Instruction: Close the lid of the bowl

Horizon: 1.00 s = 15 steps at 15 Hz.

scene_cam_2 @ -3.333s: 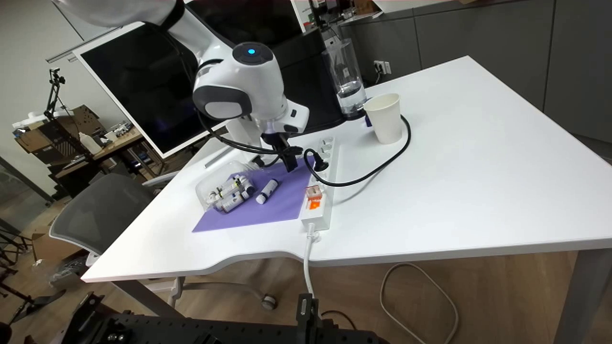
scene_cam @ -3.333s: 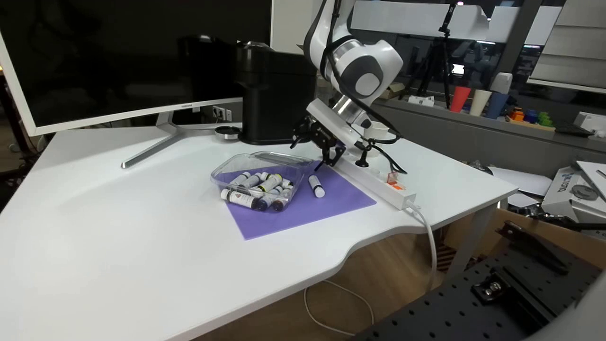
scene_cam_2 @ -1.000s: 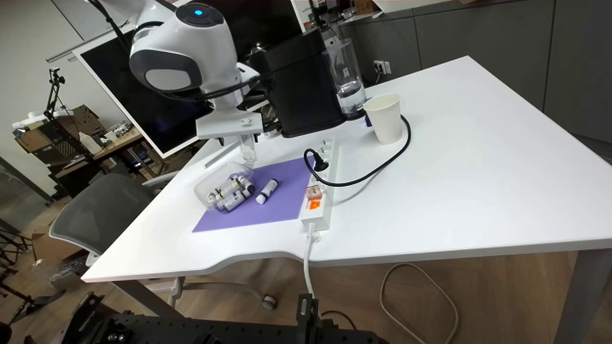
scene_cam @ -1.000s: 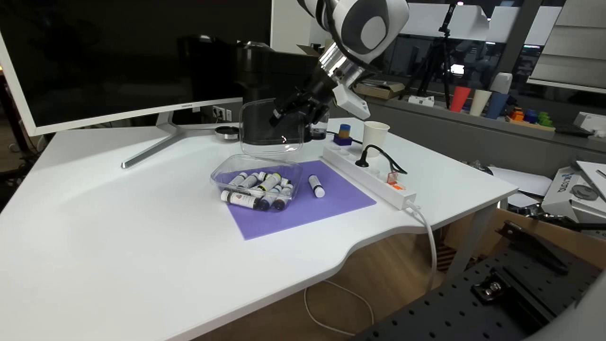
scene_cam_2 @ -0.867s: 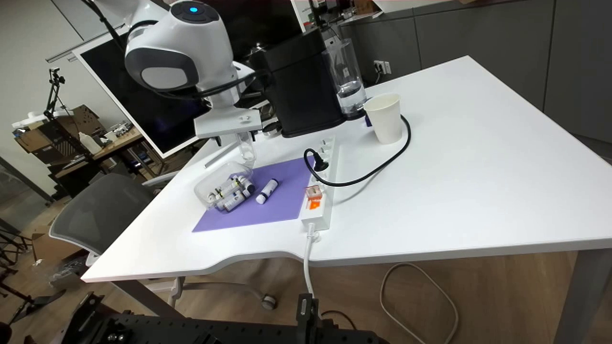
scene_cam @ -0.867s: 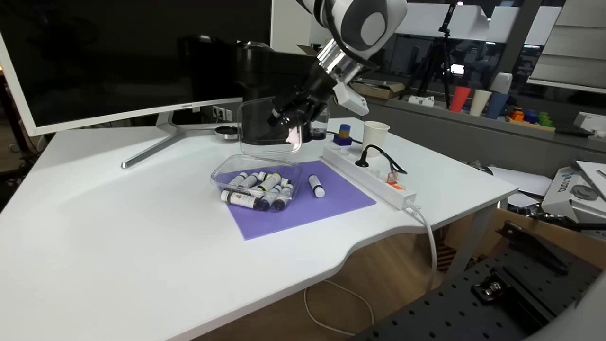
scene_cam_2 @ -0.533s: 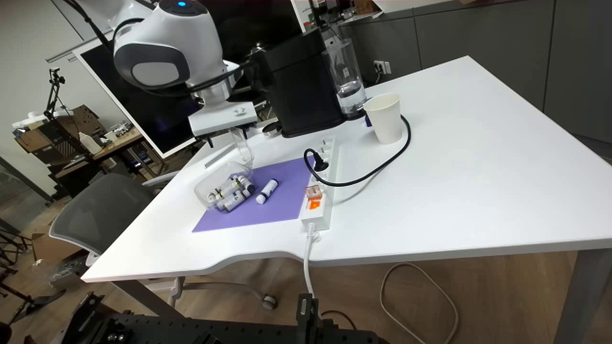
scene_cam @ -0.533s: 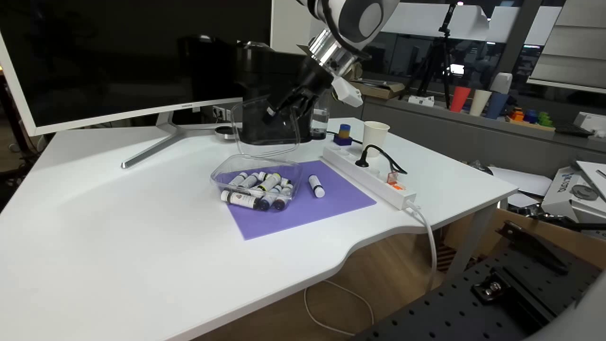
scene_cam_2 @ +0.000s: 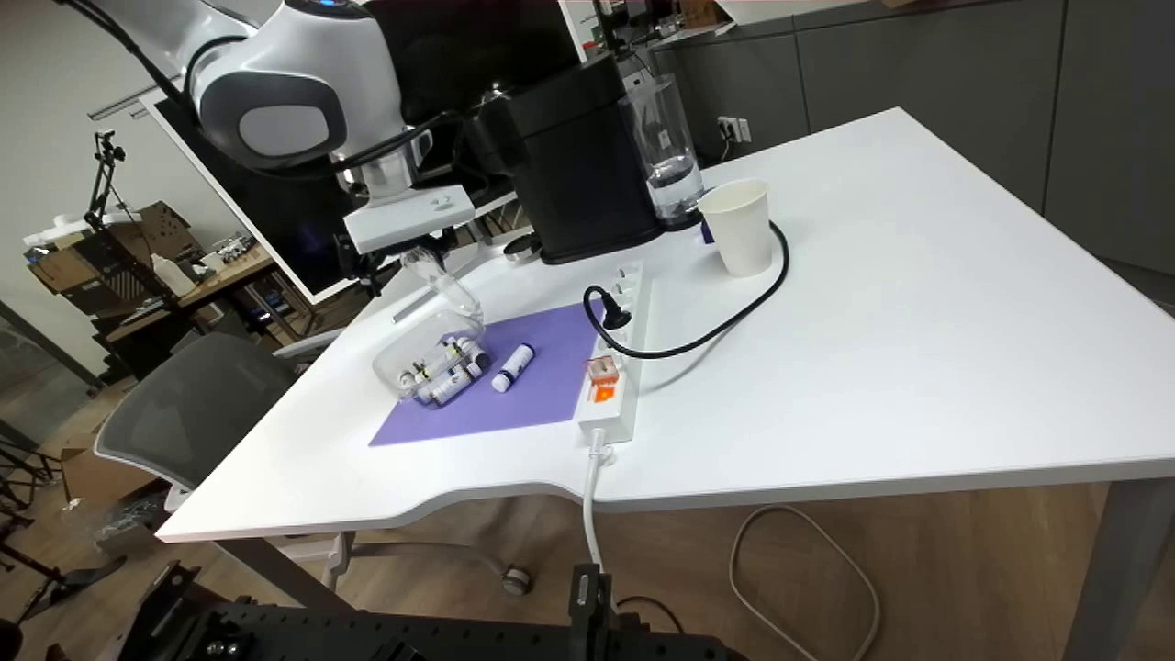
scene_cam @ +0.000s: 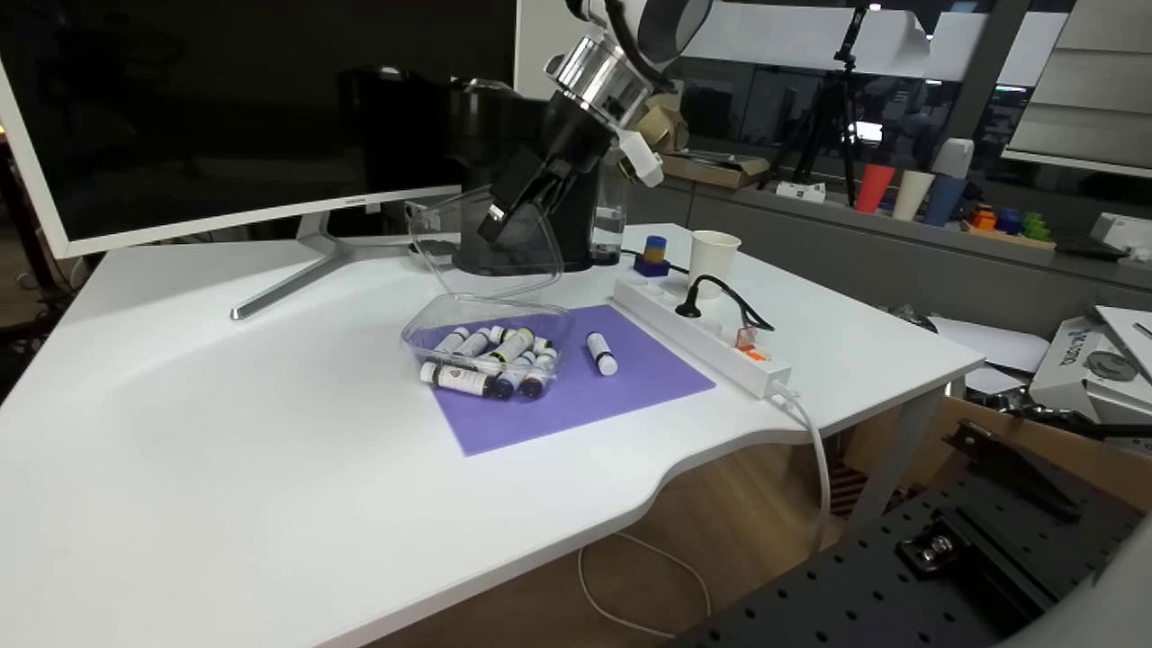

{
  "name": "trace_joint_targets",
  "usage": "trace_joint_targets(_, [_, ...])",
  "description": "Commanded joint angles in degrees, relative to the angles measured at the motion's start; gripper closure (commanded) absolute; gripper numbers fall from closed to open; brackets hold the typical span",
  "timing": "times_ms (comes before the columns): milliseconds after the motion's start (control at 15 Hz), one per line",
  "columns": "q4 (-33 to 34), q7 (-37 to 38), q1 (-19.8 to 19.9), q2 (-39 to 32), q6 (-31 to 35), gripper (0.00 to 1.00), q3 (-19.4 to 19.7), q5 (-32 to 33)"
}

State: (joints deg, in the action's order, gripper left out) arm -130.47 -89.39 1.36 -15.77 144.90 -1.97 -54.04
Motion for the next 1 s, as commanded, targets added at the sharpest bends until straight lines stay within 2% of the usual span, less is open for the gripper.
trace_joint_targets(0, [-1.3, 9.7, -0.6, 2.6, -5.2, 0.0, 0.3, 8.2])
trace_joint_targets(400, [-0.3, 30.2, -1.4, 4.0, -14.3, 0.0, -0.1, 21.9])
trace_joint_targets(467, [-0.3, 34.4, -3.0, 4.2, -14.5, 0.0, 1.1, 23.6])
trace_joint_targets(667, [-0.4, 46.3, -2.9, 4.6, -12.4, 0.0, 0.7, 28.9])
trace_joint_targets(733, [-0.6, 49.8, -4.1, 4.9, -12.0, 0.0, 1.8, 30.5])
trace_joint_targets(800, [-1.0, 53.7, -2.7, 5.3, -11.4, 0.0, 0.5, 32.8])
trace_joint_targets(933, [-2.0, 61.1, -2.8, 6.5, -10.3, 0.0, 0.7, 37.1])
